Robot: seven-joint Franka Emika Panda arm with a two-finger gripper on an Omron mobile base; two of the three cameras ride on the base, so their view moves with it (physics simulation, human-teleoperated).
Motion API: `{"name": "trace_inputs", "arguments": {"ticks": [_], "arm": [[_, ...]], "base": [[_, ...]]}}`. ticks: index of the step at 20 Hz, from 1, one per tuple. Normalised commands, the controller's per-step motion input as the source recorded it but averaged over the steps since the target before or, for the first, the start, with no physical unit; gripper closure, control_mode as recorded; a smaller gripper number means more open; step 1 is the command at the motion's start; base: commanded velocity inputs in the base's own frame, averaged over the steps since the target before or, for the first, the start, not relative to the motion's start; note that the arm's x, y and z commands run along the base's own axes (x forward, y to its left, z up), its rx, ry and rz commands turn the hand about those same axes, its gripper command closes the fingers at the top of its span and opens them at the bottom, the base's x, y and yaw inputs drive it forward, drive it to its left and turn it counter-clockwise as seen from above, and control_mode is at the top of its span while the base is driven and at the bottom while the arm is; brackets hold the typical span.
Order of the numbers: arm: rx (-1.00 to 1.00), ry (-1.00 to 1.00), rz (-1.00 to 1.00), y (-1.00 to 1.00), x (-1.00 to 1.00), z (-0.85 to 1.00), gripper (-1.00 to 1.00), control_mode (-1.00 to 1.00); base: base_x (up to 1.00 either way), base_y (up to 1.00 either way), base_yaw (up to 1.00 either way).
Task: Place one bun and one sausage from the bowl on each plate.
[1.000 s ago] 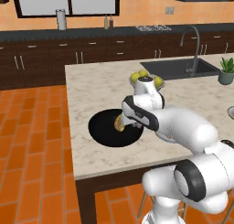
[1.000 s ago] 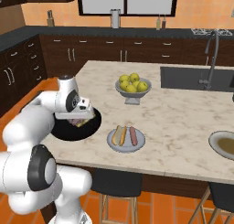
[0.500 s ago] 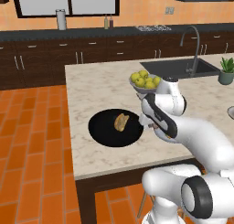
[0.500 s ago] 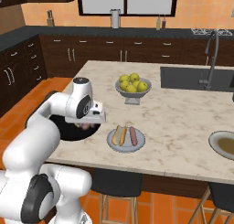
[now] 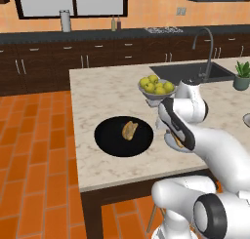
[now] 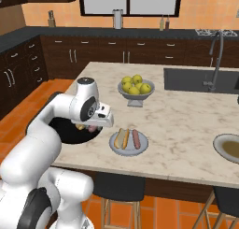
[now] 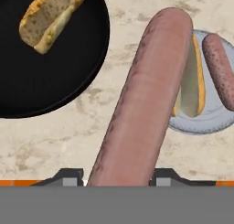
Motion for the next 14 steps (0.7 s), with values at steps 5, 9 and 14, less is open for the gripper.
{"name": "trace_inputs", "arguments": {"ticks": [5, 9, 14], "arm": [[0.0, 0.0, 0.0, -0.15, -0.09, 0.49, 1.0, -1.0], [-0.01, 0.0, 0.0, 0.02, -0.07, 0.03, 1.0, -1.0], [-0.01, -0.01, 0.0, 0.19, -0.36, 0.0, 1.0, -1.0]], "base": [[0.0, 0.0, 0.0], [0.0, 0.0, 0.0], [0.0, 0.0, 0.0]]}}
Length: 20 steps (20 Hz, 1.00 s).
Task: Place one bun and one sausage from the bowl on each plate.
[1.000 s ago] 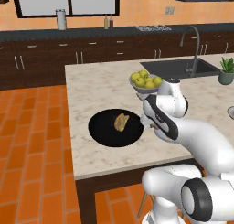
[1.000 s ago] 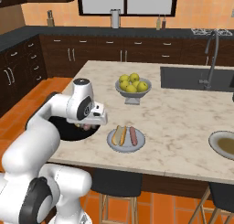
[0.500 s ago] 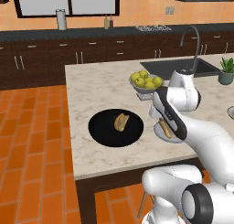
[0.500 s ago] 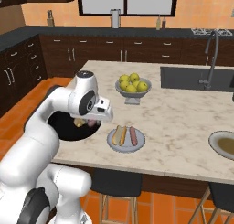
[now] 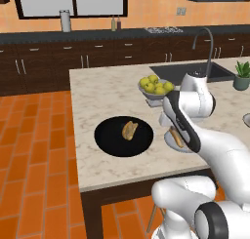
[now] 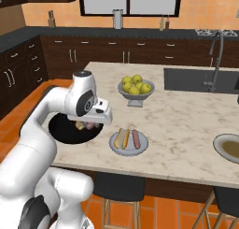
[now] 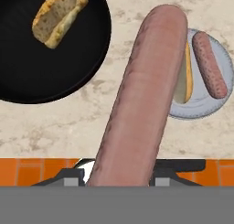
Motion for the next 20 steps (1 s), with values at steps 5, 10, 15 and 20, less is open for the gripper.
{"name": "trace_inputs", "arguments": {"ticks": [5, 10, 15, 20], "arm": [[0.0, -0.01, -0.01, 0.03, -0.14, 0.0, 1.0, 1.0], [0.0, 0.0, 0.0, 0.0, 0.0, 0.0, 1.0, 1.0], [0.0, 0.0, 0.0, 0.0, 0.0, 0.0, 1.0, 1.0], [0.0, 0.0, 0.0, 0.0, 0.0, 0.0, 1.0, 1.0]], "base": [[0.0, -0.11, -0.01], [-0.02, -0.93, 0.0], [0.0, -0.97, 0.0], [0.0, -0.93, 0.0]]}}
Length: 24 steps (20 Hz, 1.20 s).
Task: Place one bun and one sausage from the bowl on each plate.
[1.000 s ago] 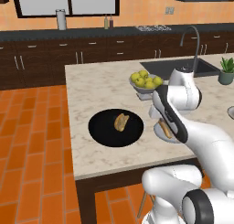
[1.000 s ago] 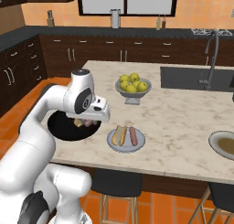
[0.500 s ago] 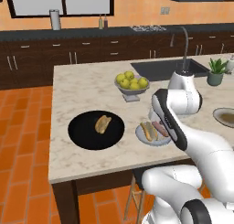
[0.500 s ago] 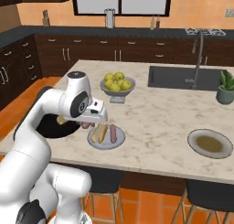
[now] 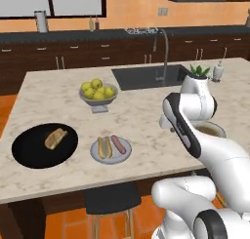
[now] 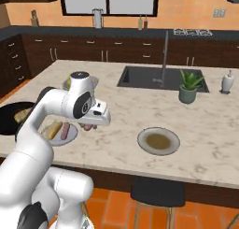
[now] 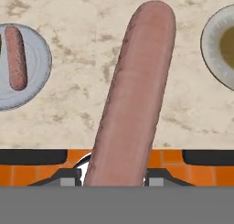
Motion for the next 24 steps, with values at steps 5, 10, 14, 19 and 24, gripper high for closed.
{"name": "trace_inputs", "arguments": {"ticks": [5, 10, 14, 19, 24], "arm": [[0.0, 0.0, 0.0, 0.0, 0.0, 0.0, 1.0, 1.0], [0.0, 0.0, 0.0, 0.0, 0.0, 0.0, 1.0, 1.0], [0.0, 0.0, 0.0, 0.0, 0.0, 0.0, 1.0, 1.0], [0.0, 0.0, 0.0, 0.0, 0.0, 0.0, 1.0, 1.0], [0.0, 0.0, 0.0, 0.0, 0.0, 0.0, 1.0, 1.0]], "base": [[0.0, -0.82, 0.0], [0.07, -0.7, 0.0], [0.2, -0.52, 0.0], [0.29, -0.26, 0.0], [0.46, -0.19, 0.0]]}}
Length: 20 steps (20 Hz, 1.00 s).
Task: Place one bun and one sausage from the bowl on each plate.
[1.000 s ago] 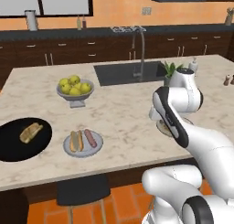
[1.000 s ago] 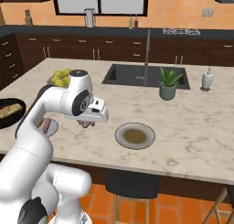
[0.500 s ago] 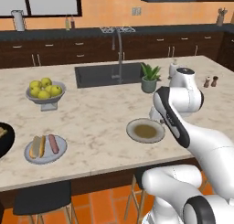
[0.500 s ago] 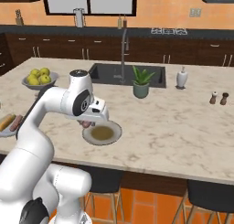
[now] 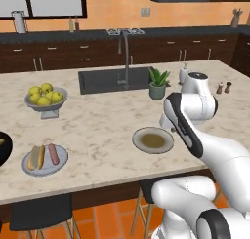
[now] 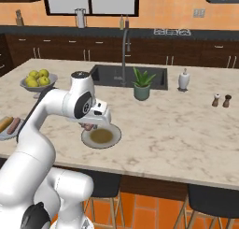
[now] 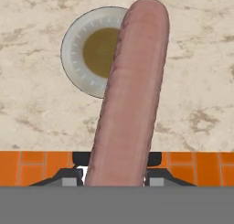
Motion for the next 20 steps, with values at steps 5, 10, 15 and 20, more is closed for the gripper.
{"name": "trace_inputs", "arguments": {"ticks": [5, 10, 15, 20], "arm": [[0.0, 0.0, 0.0, 0.0, 0.0, 0.0, 1.0, 1.0], [0.03, 0.0, 0.0, -0.22, 0.48, -0.12, 1.0, -1.0], [0.0, 0.0, 0.0, -0.21, 0.63, -0.39, 1.0, -1.0], [0.0, 0.0, 0.0, -0.14, 0.52, -0.42, 1.0, -1.0]], "base": [[0.57, -0.14, 0.0], [0.12, -0.02, 0.0], [0.0, 0.0, 0.0], [0.0, 0.0, 0.0]]}}
